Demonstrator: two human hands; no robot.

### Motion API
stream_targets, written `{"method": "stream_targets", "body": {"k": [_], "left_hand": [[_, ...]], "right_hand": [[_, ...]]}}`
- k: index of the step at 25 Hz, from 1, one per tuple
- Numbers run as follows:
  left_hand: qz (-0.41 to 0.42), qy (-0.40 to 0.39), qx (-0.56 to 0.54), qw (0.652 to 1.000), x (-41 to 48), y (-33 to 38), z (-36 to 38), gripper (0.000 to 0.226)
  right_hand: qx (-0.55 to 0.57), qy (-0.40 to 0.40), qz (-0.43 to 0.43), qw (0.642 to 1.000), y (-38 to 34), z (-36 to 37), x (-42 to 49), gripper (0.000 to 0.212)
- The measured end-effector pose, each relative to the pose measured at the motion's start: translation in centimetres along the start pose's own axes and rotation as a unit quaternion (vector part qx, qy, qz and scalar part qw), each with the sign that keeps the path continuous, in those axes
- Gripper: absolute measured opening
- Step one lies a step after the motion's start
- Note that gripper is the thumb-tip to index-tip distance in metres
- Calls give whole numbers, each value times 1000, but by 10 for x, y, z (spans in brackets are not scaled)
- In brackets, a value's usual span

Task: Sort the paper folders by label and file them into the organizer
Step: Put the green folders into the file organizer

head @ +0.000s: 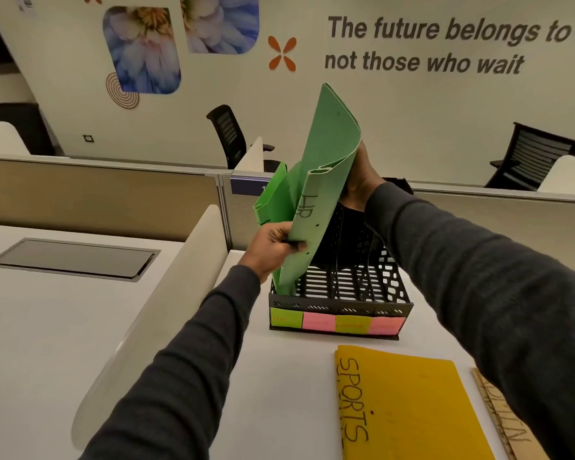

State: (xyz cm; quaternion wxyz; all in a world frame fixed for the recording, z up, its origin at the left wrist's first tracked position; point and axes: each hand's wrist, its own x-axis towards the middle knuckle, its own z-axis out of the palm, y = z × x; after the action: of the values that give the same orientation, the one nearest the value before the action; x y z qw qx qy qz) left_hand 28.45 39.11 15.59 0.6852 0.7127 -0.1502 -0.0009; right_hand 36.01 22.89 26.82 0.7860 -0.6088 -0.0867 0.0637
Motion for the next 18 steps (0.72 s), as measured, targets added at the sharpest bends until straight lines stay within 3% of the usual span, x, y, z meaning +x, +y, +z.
{"method": "stream_targets", "body": {"k": [7,11,14,18], "left_hand": [[-36,11,0,999,5,-38,-13,42],[-54,50,4,997,7,-62,-17,46],[-107,102,59,987,0,-90,-19,42],[-129,130,211,960,1,-105,-18,33]], "right_hand": [[-29,-59,55,996,31,-6,25,94],[-40,-90,139,985,36,-11,32,112],[-89,-48,169,980,41,-5,27,101],[-139,79,172,972,46,5,28,86]]}}
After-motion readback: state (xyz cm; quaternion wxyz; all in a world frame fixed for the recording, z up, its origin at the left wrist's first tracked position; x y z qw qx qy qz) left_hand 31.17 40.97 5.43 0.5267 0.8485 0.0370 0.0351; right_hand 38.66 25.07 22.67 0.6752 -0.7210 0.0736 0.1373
